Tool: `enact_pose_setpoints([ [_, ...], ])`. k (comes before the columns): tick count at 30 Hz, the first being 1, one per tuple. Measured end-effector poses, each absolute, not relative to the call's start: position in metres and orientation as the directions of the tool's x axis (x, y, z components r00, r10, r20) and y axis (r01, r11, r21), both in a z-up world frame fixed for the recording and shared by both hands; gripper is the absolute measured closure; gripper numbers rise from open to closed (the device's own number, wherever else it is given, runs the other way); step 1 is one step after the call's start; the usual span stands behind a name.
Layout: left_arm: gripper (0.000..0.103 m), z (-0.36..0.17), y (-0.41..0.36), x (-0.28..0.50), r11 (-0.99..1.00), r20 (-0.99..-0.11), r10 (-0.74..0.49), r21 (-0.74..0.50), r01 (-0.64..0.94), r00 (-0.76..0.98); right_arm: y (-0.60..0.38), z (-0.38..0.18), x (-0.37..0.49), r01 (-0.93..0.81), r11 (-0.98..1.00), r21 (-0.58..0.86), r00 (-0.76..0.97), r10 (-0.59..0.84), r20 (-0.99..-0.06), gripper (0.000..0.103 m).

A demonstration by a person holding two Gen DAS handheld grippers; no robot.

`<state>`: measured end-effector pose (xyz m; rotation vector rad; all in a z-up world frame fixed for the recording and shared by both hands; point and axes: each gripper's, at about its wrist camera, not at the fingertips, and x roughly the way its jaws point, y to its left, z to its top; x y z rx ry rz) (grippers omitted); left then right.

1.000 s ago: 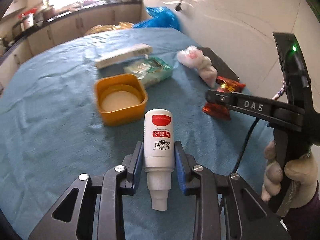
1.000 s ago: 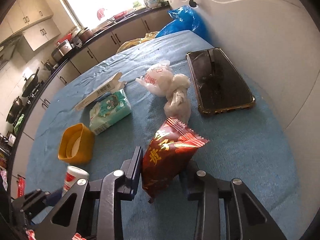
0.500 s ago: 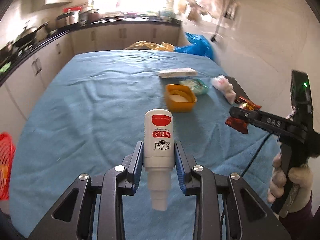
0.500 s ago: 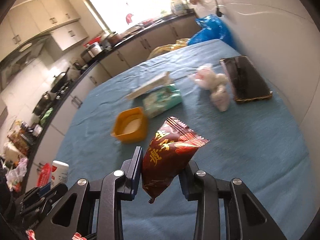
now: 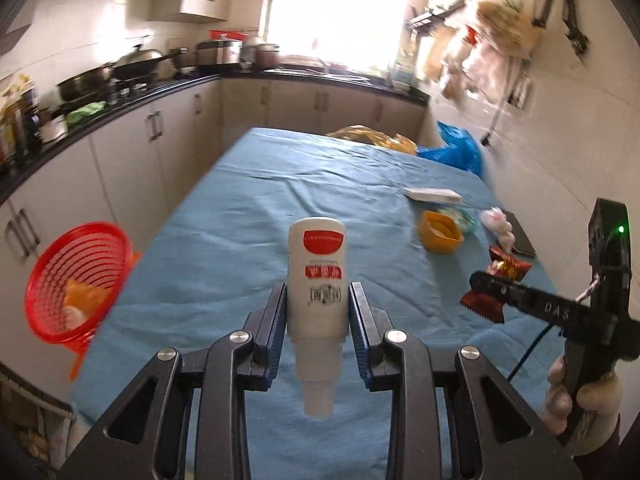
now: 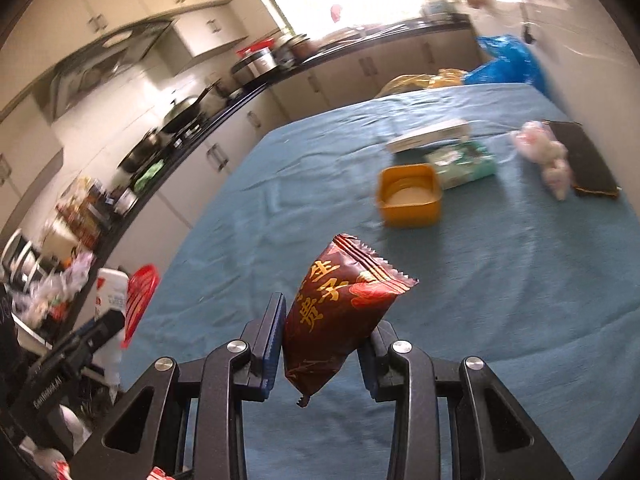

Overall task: Collect trash
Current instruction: 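Carry the spray bottle and red bag to the red basket and release both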

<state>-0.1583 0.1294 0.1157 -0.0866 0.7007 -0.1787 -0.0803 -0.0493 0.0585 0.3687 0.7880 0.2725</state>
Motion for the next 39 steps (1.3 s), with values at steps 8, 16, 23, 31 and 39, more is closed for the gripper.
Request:
enact_pose_setpoints([
  [8, 0.074, 0.114, 0.203, -0.173, 0.988, -0.61, -0.088, -0.156, -0.011, 0.788, 0.025, 0.062, -0.071, -0.226, 0.898, 0.378, 0.624, 0.431, -0.652, 0.067],
  [16, 0.074, 0.099, 0.277, -0.173, 0.963, -0.604, -0.036, -0.235, -0.135, 0.796, 0.09, 0.06, -0.05, -0.318, 0.886, 0.339, 0.571, 0.464, -0.678, 0.067],
  [23, 0.074, 0.091, 0.333, -0.164, 0.944, -0.607, 0.012, -0.254, -0.208, 0.794, 0.16, 0.061, -0.022, -0.421, 0.839, 0.344, 0.512, 0.533, -0.673, 0.067],
  [31, 0.074, 0.086, 0.386, -0.132, 0.933, -0.628, 0.018, -0.27, -0.24, 0.778, 0.251, 0.06, 0.024, -0.523, 0.762, 0.381, 0.418, 0.62, -0.664, 0.067],
  [39, 0.052, 0.084, 0.414, -0.122, 0.905, -0.605, 0.001, -0.338, -0.257, 0.796, 0.308, 0.043, 0.056, -0.564, 0.722, 0.4, 0.365, 0.652, -0.664, 0.063],
])
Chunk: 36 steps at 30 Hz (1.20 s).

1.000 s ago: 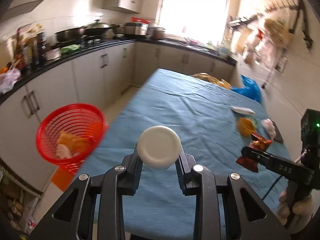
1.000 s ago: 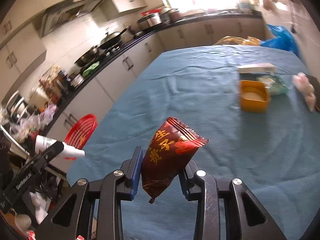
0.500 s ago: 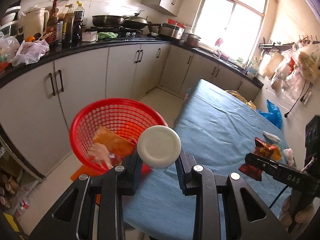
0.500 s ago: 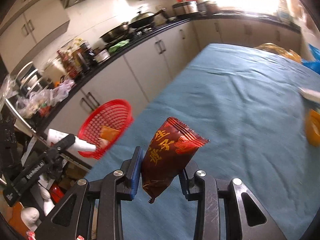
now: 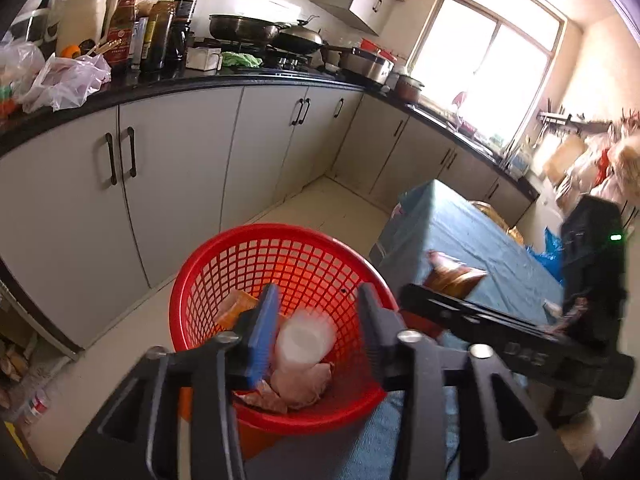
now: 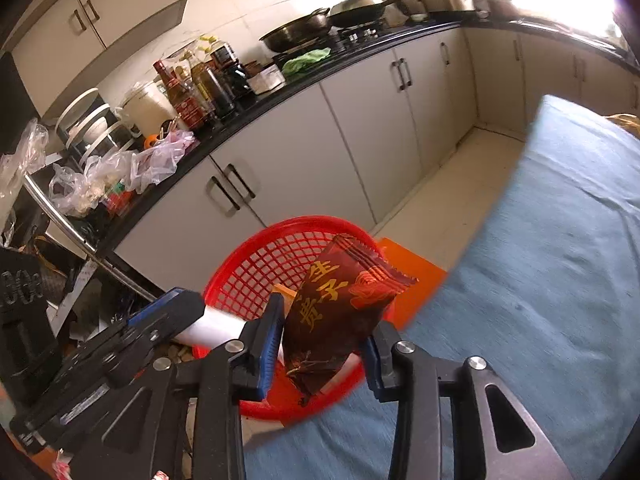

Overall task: Collect trash
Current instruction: 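Carry the spray bottle and red bag to the red basket and release both, then return both tools to the table toward the orange container and plastic bundle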

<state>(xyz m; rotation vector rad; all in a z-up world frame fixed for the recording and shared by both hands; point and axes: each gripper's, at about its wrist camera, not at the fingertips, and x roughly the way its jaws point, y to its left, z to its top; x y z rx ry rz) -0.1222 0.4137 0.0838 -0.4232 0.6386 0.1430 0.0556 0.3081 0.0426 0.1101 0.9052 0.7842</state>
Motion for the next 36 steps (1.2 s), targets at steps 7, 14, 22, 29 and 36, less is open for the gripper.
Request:
enact_pose_setpoints([
  [7, 0.044, 0.089, 0.411, -0.134, 0.915, -0.582, 0.045, -0.301, -0.267, 0.812, 0.293, 0.043, 0.056, -0.537, 0.737, 0.411, 0.386, 0.648, -0.657, 0.053],
  [14, 0.035, 0.089, 0.393, -0.147, 0.925, -0.595, 0.136, -0.211, -0.317, 0.792, 0.251, 0.042, 0.042, -0.488, 0.767, 0.416, 0.414, 0.623, -0.664, 0.045],
  [22, 0.018, 0.089, 0.363, -0.161, 0.931, -0.585, 0.218, -0.115, -0.346, 0.781, 0.211, 0.049, 0.01, -0.482, 0.808, 0.338, 0.529, 0.576, -0.623, 0.032],
  [29, 0.018, 0.093, 0.333, -0.166, 0.935, -0.581, 0.267, -0.037, -0.353, 0.769, 0.176, 0.052, -0.002, -0.435, 0.83, 0.348, 0.565, 0.553, -0.612, 0.031],
  [36, 0.018, 0.101, 0.305, -0.172, 0.94, -0.559, 0.306, 0.046, -0.339, 0.771, 0.137, 0.037, 0.0, -0.365, 0.811, 0.457, 0.503, 0.585, -0.637, 0.031],
])
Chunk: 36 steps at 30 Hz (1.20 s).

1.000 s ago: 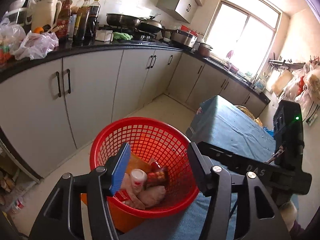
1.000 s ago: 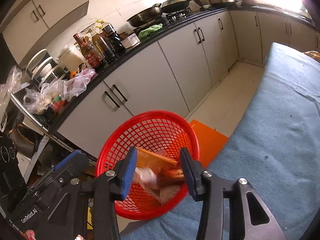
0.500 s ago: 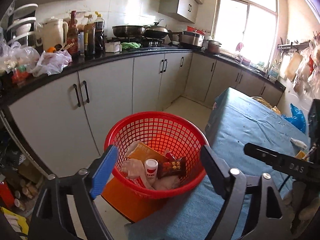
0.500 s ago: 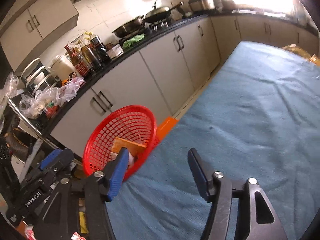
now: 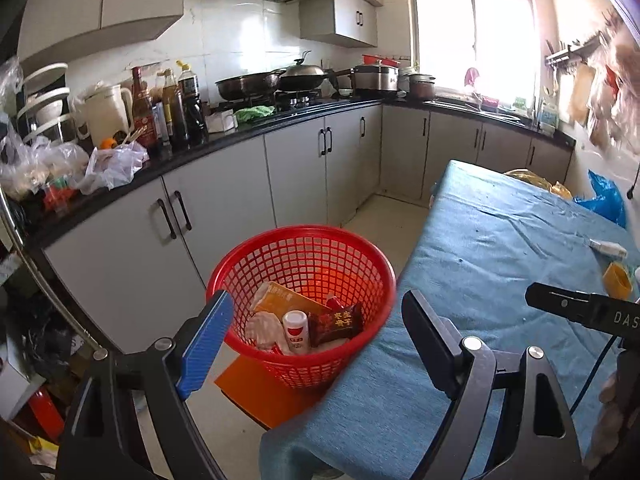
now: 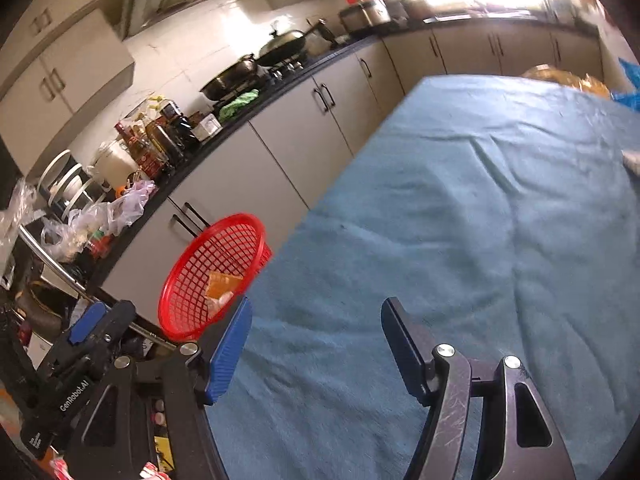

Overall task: Collect trash
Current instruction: 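Return both tools to the table toward the orange container and plastic bundle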

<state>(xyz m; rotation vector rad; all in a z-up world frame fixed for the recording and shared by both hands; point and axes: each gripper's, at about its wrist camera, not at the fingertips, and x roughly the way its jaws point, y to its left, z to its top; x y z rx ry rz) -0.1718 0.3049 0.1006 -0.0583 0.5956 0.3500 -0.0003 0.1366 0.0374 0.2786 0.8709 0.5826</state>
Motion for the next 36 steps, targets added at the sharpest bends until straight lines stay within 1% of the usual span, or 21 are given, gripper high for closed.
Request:
enact_pose_setpoints([
  [11, 0.018, 0.102, 0.275, -0.169, 0.947, -0.565, 0.299, 0.075, -0.313, 0.769, 0.081, 0.032, -0.007, -0.292, 0.832, 0.472, 0.535, 0.551, -0.64, 0.031],
  [13, 0.012, 0.104, 0.267, -0.169, 0.952, -0.556, 0.289, 0.084, -0.294, 0.779, 0.07, 0.031, -0.008, -0.277, 0.836, 0.474, 0.544, 0.543, -0.64, 0.031],
  [16, 0.012, 0.105, 0.25, -0.168, 0.971, -0.556, 0.231, 0.076, -0.228, 0.798, 0.052, 0.029, -0.011, -0.261, 0.842, 0.473, 0.553, 0.531, -0.642, 0.031],
  [20, 0.012, 0.108, 0.227, -0.163, 0.982, -0.573, 0.188, 0.087, -0.168, 0.798, 0.022, 0.026, -0.018, -0.234, 0.858, 0.457, 0.566, 0.503, -0.653, 0.031],
  [27, 0.012, 0.114, 0.18, -0.148, 0.994, -0.579, 0.085, 0.103, -0.031, 0.811, -0.051, 0.03, -0.041, -0.139, 0.91, 0.392, 0.637, 0.385, -0.668, 0.031],
  [33, 0.012, 0.12, 0.133, -0.128, 0.994, -0.6, -0.066, 0.03, 0.105, 0.797, -0.125, 0.034, -0.052, -0.011, 0.928, 0.374, 0.684, 0.279, -0.674, 0.031],
  [36, 0.012, 0.12, 0.105, -0.114, 0.98, -0.601, -0.166, -0.013, 0.198, 0.782, -0.16, 0.035, -0.058, 0.048, 0.926, 0.373, 0.7, 0.235, -0.674, 0.031],
])
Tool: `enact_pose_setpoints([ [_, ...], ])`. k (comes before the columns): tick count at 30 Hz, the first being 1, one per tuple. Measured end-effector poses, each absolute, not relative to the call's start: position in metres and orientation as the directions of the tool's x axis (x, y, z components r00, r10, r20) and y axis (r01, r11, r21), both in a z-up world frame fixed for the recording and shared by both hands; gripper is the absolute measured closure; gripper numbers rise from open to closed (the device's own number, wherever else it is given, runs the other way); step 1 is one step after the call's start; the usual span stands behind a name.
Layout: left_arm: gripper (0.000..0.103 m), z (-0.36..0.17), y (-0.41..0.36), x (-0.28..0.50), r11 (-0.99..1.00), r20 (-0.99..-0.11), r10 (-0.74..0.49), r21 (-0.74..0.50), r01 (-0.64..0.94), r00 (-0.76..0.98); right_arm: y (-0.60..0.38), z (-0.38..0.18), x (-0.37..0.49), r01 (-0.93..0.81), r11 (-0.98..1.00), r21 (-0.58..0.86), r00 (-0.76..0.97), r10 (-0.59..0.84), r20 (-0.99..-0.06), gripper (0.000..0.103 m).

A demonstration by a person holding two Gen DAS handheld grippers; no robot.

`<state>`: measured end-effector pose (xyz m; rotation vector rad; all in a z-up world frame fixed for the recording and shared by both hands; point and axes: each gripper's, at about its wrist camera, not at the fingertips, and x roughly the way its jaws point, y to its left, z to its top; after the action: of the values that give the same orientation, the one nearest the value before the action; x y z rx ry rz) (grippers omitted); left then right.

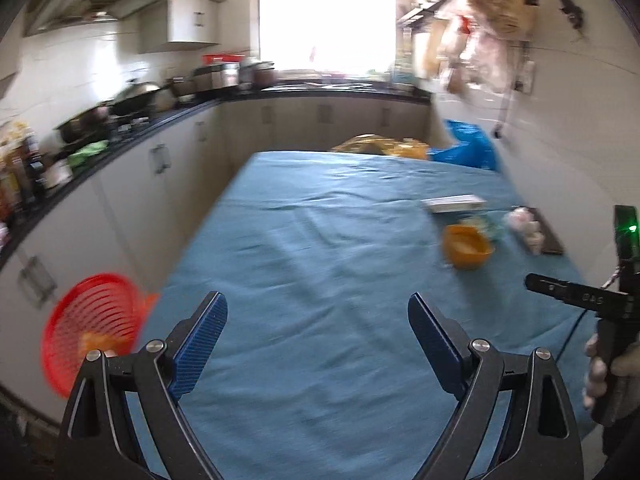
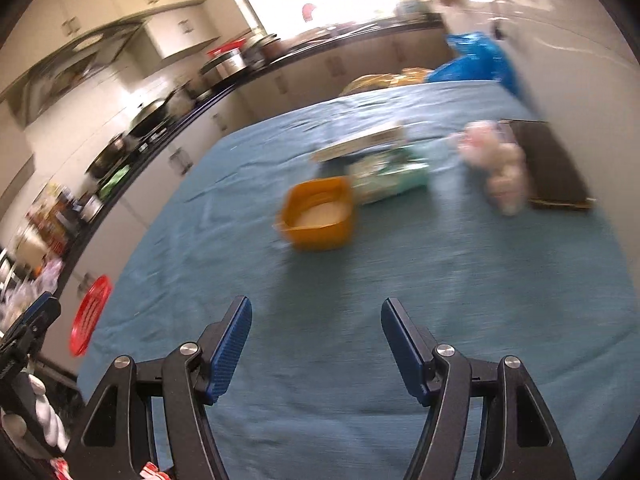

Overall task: Collect trash
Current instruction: 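Return both tools to the table toward the orange container and plastic bundle, then grasp the orange container rim with the left gripper while the right grasps the white plastic bundle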

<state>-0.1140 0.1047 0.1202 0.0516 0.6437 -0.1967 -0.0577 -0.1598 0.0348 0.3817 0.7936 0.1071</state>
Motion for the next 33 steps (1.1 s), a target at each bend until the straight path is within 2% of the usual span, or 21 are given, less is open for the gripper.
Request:
enact_pose_setpoints([
  [2, 0.012, 0.117, 0.081, -0.1, 0.964, -0.606, -0.223, -0.02, 0.266, 0.764, -0.178, 0.034, -0.059, 0.084, 0.922, 0.377, 0.708, 0.211, -0.674, 0.031],
  [8, 0.012, 0.098, 0.018, -0.049, 0.937, -0.673, -0.308, -0.09, 0.338, 0.673, -0.203, 0.039, -0.048, 0.122, 0.915, 0.385, 0.728, 0.181, -0.661, 0.031],
  [14, 0.012, 0.074, -0.036, -0.003, 0.928, -0.748, -0.27, -0.034, 0.371, 0.606, -0.221, 0.042, -0.035, 0.153, 0.933, 0.326, 0.737, 0.112, -0.666, 0.031],
  [17, 0.012, 0.056, -0.055, 0.023, 0.924, -0.795, -0.268, -0.051, 0.38, 0.544, -0.229, 0.048, -0.023, 0.159, 0.95, 0.269, 0.74, 0.066, -0.669, 0.031],
  [20, 0.021, 0.043, -0.064, 0.04, 0.92, -0.82, -0.282, -0.085, 0.382, 0.497, -0.23, 0.058, -0.003, 0.14, 0.976, 0.165, 0.741, 0.008, -0.672, 0.031],
  [22, 0.036, 0.036, -0.066, 0.05, 0.917, -0.835, -0.295, -0.111, 0.382, 0.464, -0.228, 0.062, 0.011, 0.123, 0.989, 0.077, 0.738, -0.039, -0.674, 0.031],
  [25, 0.038, 0.027, -0.072, 0.064, 0.913, -0.848, -0.318, -0.154, 0.377, 0.423, -0.228, 0.058, 0.034, 0.099, 0.994, -0.035, 0.723, -0.096, -0.684, 0.031],
  [30, 0.038, 0.021, -0.079, 0.072, 0.907, -0.849, -0.332, -0.166, 0.388, 0.412, -0.227, 0.04, 0.064, 0.083, 0.991, -0.109, 0.672, -0.137, -0.728, 0.032],
  [31, 0.04, 0.021, -0.081, 0.072, 0.902, -0.848, -0.339, -0.17, 0.396, 0.408, -0.225, 0.035, 0.068, 0.082, 0.988, -0.129, 0.659, -0.151, -0.737, 0.032],
  [32, 0.049, 0.021, -0.083, 0.07, 0.899, -0.847, -0.338, -0.163, 0.406, 0.409, -0.224, 0.031, 0.072, 0.084, 0.986, -0.144, 0.649, -0.164, -0.743, 0.032],
  [33, 0.082, 0.021, -0.084, 0.068, 0.902, -0.851, -0.319, -0.139, 0.408, 0.417, -0.223, 0.028, 0.075, 0.092, 0.982, -0.164, 0.642, -0.184, -0.744, 0.032],
])
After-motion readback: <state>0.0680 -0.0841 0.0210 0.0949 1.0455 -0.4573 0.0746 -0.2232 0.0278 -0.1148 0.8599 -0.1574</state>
